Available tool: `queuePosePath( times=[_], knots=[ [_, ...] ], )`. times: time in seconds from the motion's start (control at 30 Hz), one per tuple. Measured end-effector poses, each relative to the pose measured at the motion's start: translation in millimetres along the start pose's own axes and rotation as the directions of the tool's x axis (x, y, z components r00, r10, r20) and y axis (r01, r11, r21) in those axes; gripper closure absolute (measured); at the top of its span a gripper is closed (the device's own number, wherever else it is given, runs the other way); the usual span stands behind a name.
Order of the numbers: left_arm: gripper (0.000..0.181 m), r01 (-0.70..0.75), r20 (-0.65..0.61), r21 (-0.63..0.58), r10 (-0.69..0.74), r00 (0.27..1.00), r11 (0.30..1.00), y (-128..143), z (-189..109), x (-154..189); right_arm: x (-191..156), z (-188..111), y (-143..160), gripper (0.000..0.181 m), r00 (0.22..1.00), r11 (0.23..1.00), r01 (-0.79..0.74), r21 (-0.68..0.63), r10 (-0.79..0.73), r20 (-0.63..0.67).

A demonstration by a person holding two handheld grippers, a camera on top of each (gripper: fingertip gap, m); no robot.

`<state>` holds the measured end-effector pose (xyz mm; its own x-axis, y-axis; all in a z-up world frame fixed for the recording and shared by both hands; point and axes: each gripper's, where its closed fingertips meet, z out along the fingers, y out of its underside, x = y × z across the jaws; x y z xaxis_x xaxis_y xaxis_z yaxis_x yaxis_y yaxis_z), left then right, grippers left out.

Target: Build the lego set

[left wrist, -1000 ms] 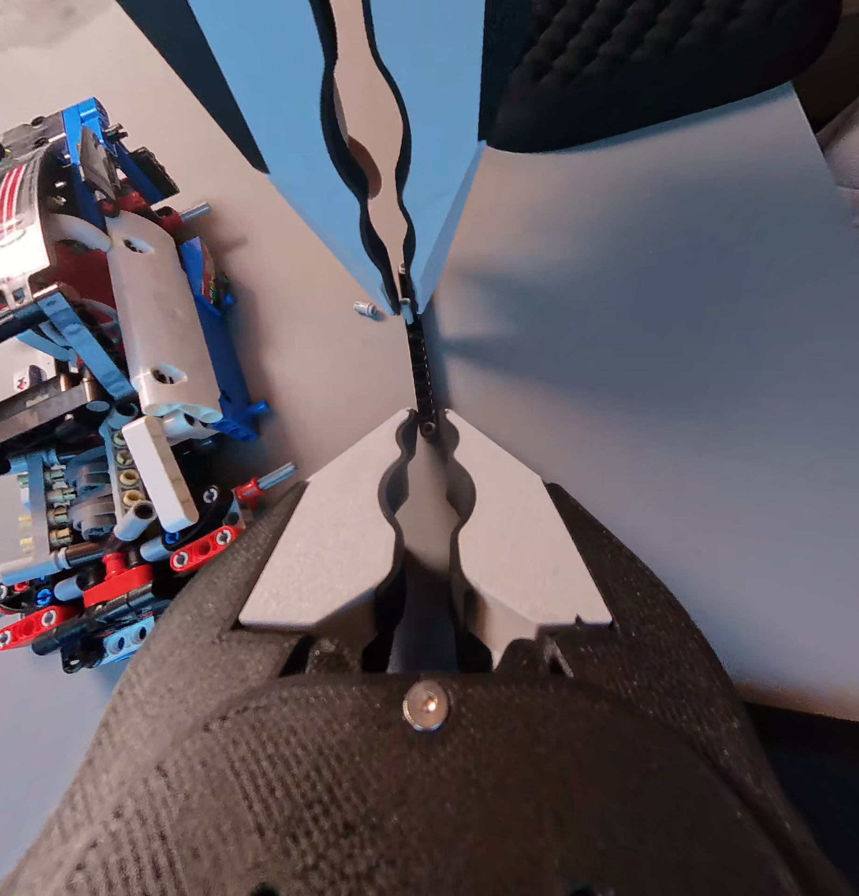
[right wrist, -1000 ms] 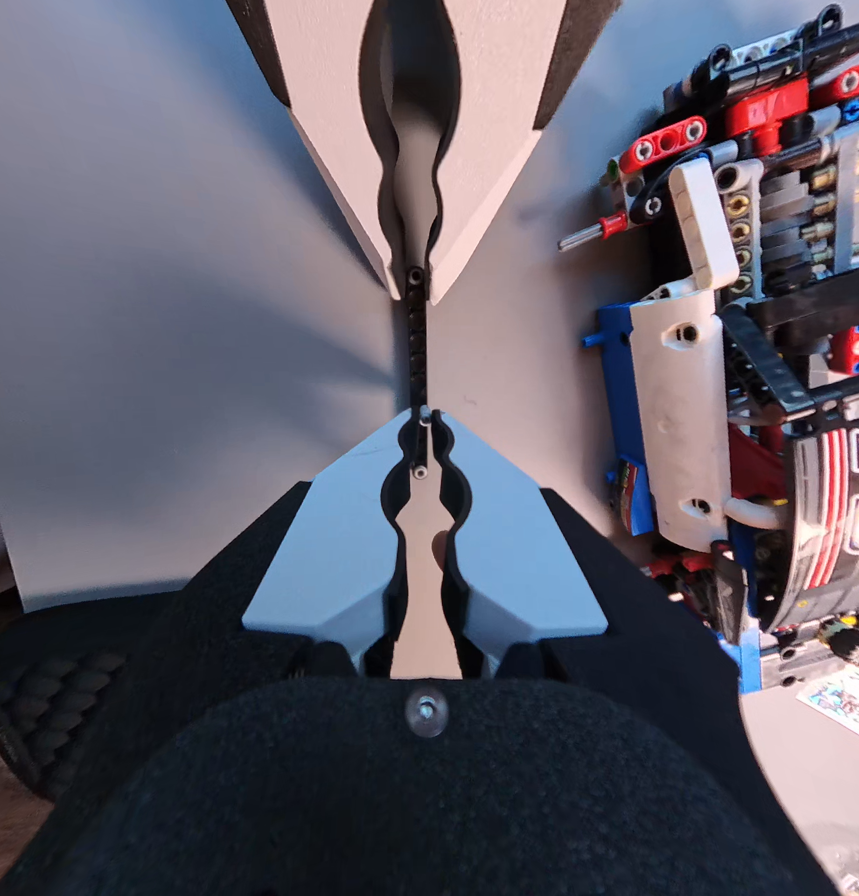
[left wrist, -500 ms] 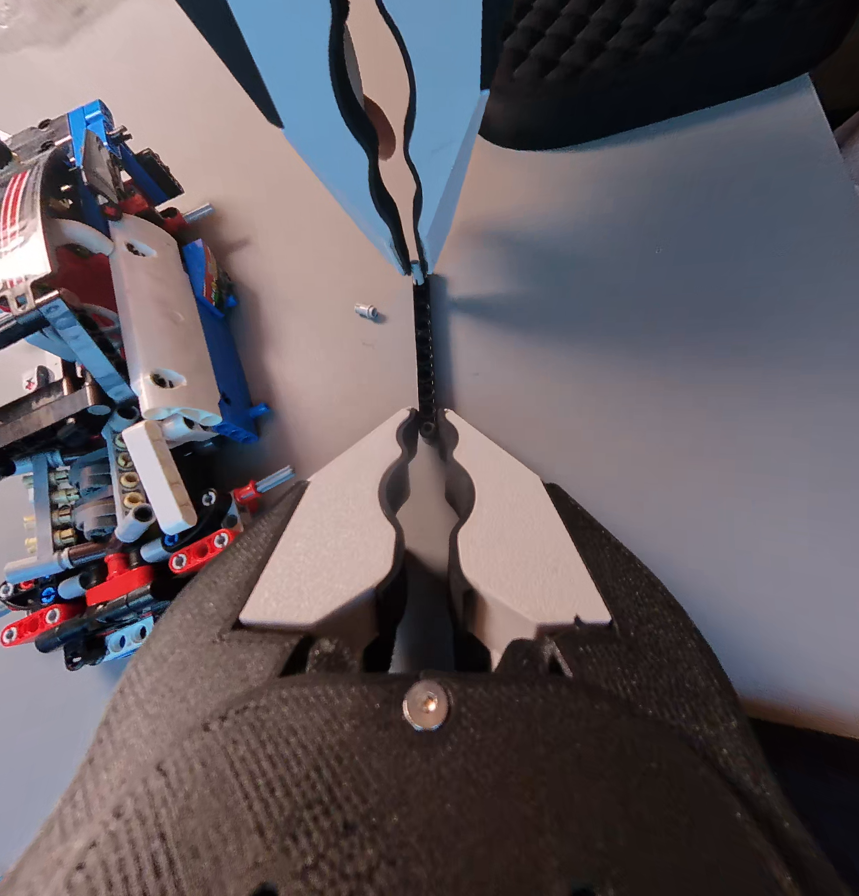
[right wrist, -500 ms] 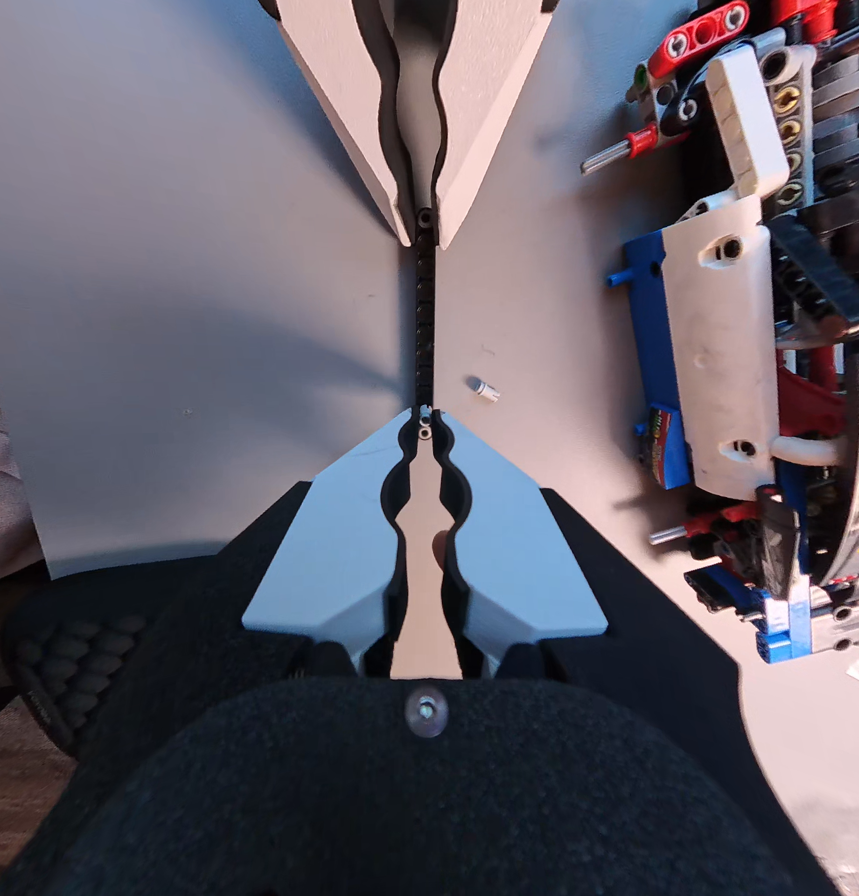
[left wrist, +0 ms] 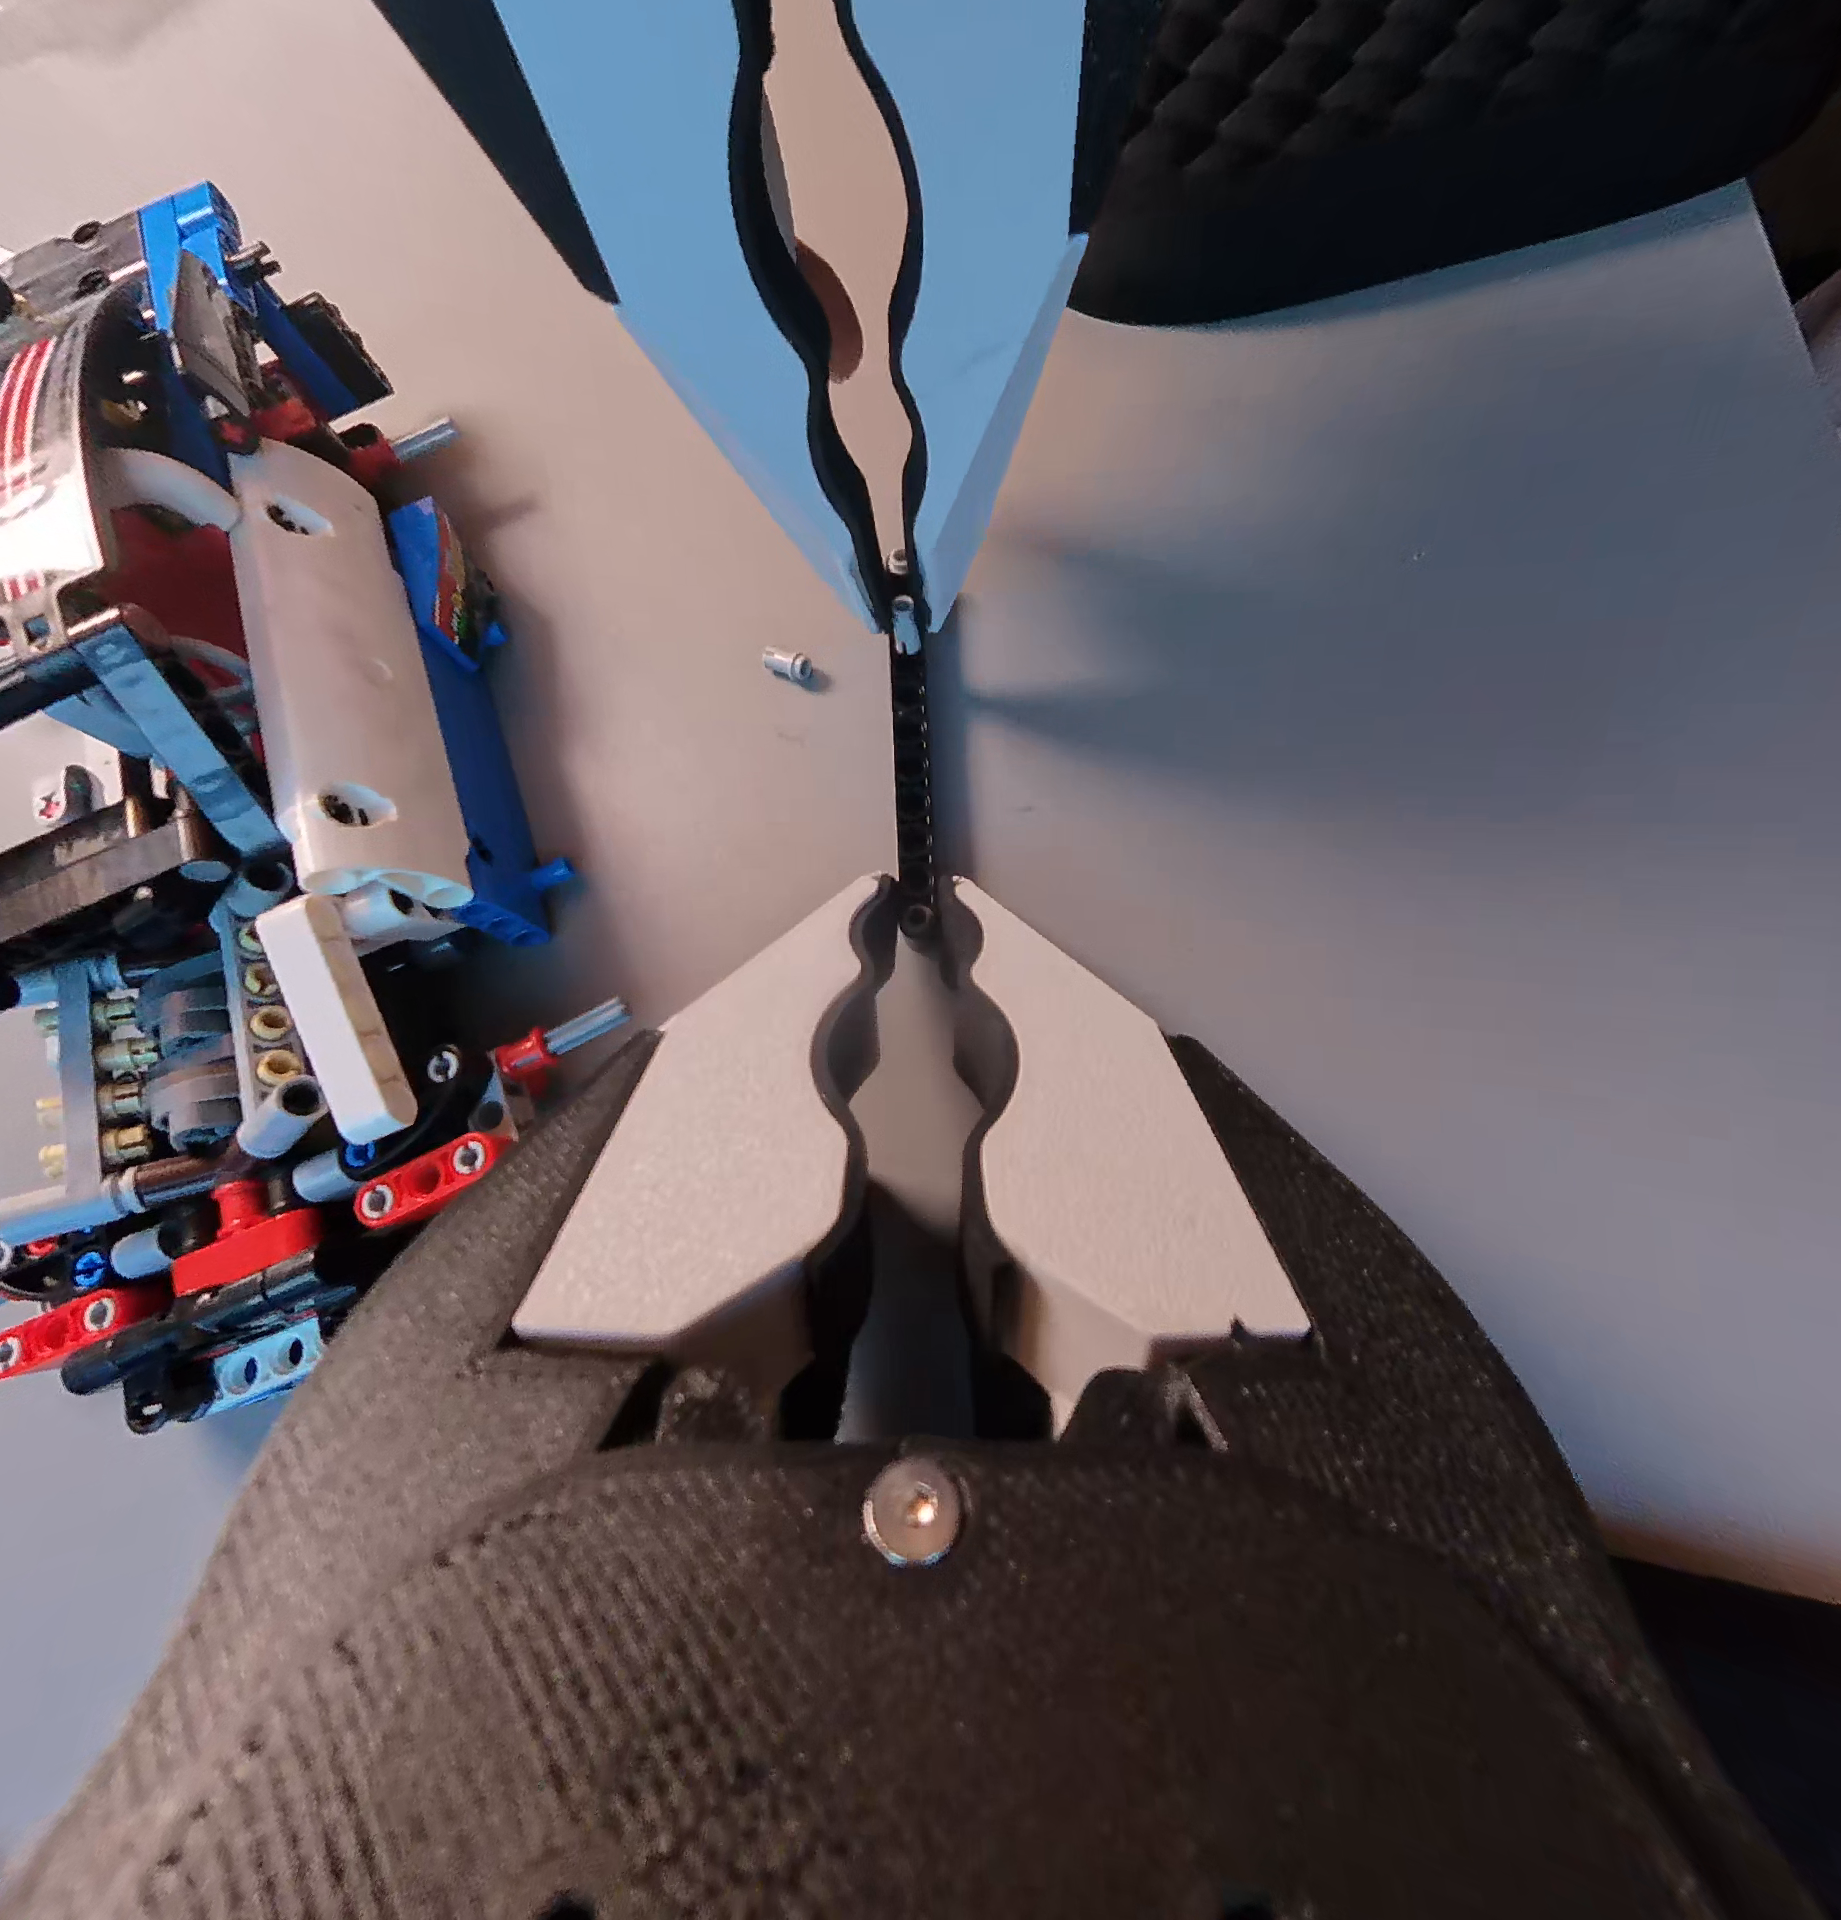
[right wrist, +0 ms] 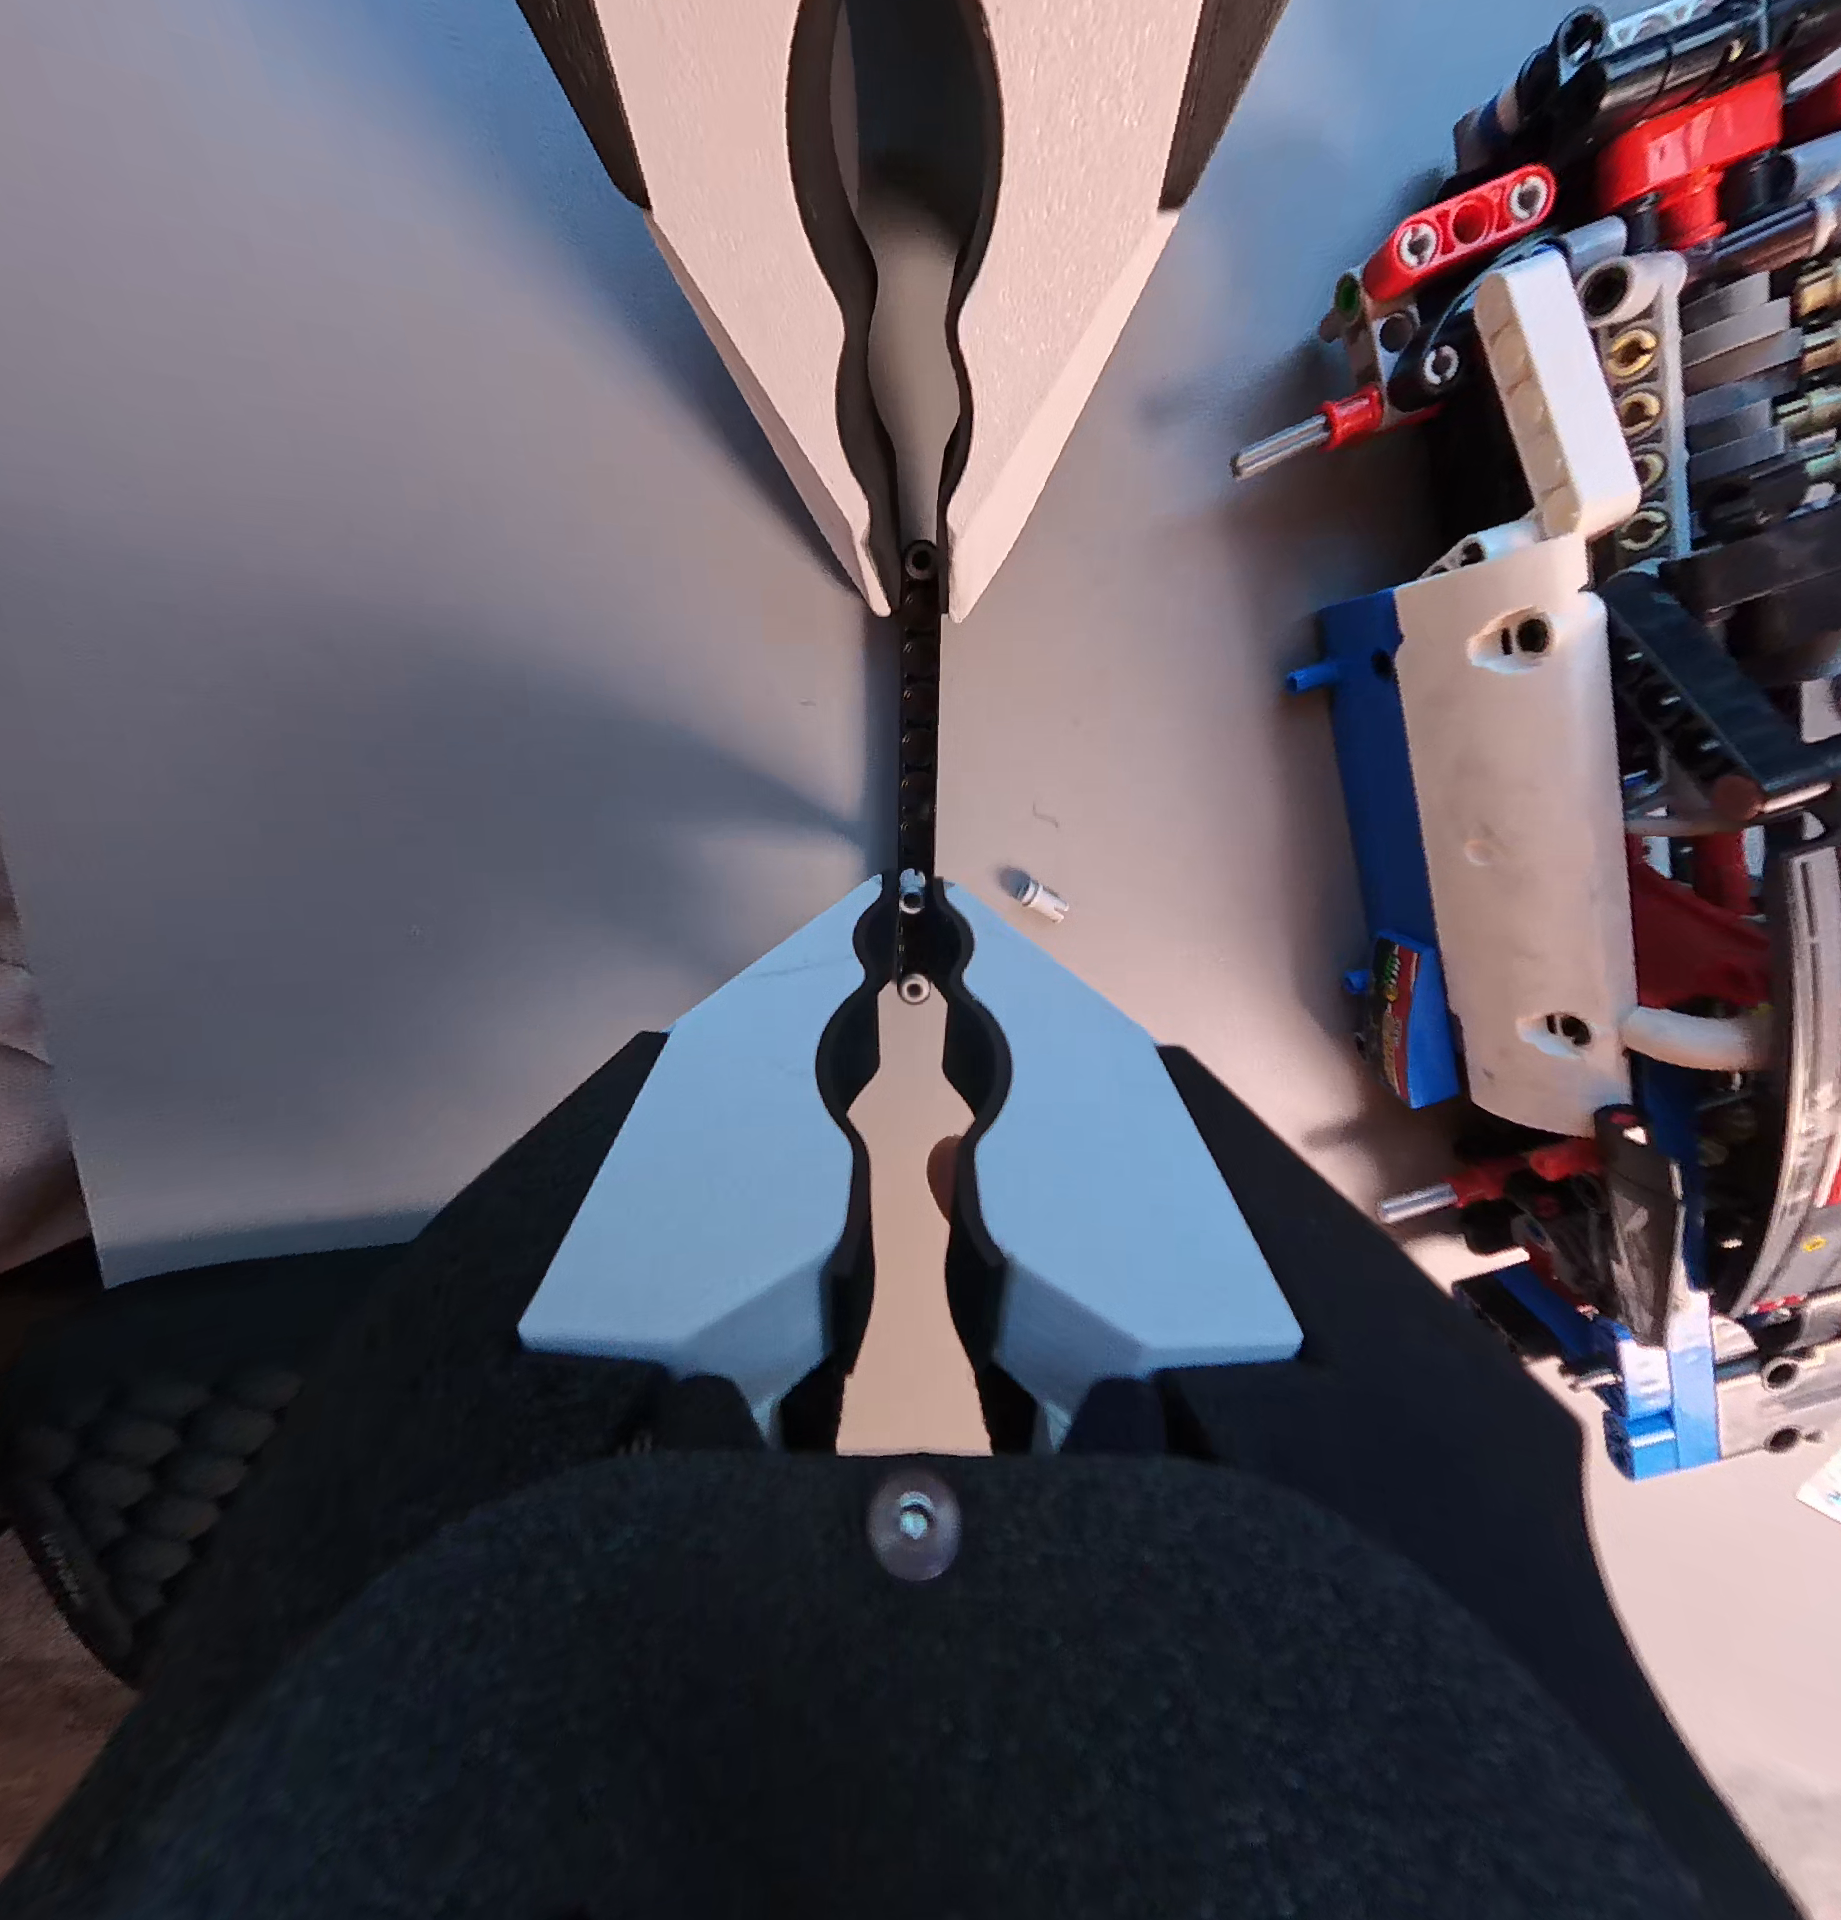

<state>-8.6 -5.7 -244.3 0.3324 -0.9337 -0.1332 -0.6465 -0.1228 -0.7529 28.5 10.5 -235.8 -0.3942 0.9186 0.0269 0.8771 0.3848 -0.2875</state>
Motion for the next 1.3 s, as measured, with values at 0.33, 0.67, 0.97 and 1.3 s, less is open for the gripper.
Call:
queuePosePath(
  times=[0.33,0.67,0.97,1.3],
  knots=[
    [0.174,0.006,0.003,-0.004,-0.006,1.0,1.0,0,0,0,1,3,-7,0.178,1.0,1.0,0.016,0.001,-0.016,-0.001],
    [0.174,0.018,0.007,-0.007,-0.018,1.0,1.0,0,0,0,2,5,-15,0.178,1.0,1.0,0.027,0.005,-0.027,-0.001],
    [0.174,0.022,0.007,-0.007,-0.022,1.0,1.0,0,0,1,3,8,-17,0.179,0.999,0.999,0.045,-0.029,-0.046,-0.008],
    [0.174,0.026,0.017,-0.009,-0.026,1.0,1.0,0,0,0,3,9,-17,0.179,0.997,0.994,0.069,-0.085,-0.072,-0.04]
  ],
)
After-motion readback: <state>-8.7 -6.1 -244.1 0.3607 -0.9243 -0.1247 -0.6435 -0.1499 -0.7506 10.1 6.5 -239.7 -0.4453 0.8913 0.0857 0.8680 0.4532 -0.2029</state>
